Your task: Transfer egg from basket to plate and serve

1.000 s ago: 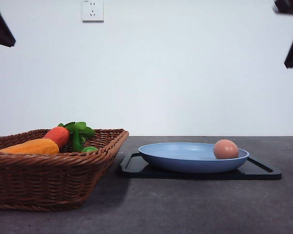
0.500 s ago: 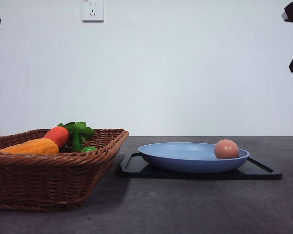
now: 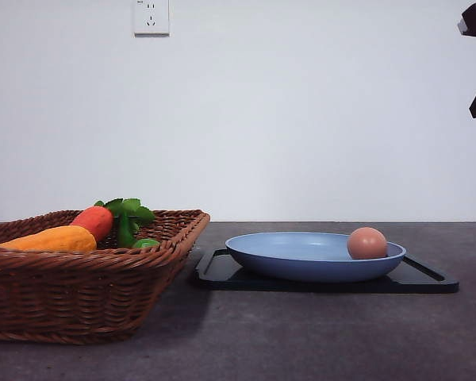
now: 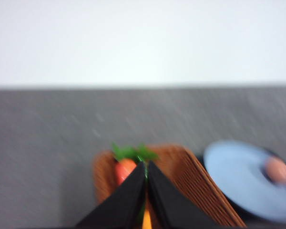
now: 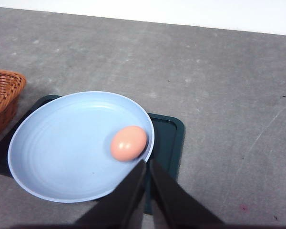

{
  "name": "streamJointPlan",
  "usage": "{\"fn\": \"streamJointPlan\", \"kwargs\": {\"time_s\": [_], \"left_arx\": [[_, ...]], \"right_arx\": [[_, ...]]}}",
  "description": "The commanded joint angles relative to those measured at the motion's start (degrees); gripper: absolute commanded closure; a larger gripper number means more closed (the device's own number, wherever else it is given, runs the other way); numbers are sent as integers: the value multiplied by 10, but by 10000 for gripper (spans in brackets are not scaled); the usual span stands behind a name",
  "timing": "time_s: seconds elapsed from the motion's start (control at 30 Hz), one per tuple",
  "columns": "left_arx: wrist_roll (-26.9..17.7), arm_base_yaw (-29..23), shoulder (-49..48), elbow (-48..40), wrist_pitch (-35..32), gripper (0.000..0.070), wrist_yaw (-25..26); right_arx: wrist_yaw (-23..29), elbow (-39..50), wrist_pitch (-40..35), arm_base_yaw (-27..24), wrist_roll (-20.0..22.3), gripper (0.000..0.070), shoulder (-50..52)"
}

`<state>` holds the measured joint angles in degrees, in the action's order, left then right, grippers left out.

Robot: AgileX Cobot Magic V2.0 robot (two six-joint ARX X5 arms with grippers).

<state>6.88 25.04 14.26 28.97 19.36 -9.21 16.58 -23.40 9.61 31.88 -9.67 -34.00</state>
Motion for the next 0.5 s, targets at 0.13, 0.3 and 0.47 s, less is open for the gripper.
{"fn": "streamJointPlan", "kwargs": {"time_s": [0.13,0.3,0.47], "left_arx": [[-25,-129,-90,-49,-12,700,-3],[-26,-213,-142,-115,-14,700,-3],[-25,-239,-141,-174,-17,700,-2]], "right_arx": [[2,-3,-6,5,-5,700,-2],[2,-3,-6,5,-5,700,-2],[2,-3,-7,5,-5,700,-2]]}}
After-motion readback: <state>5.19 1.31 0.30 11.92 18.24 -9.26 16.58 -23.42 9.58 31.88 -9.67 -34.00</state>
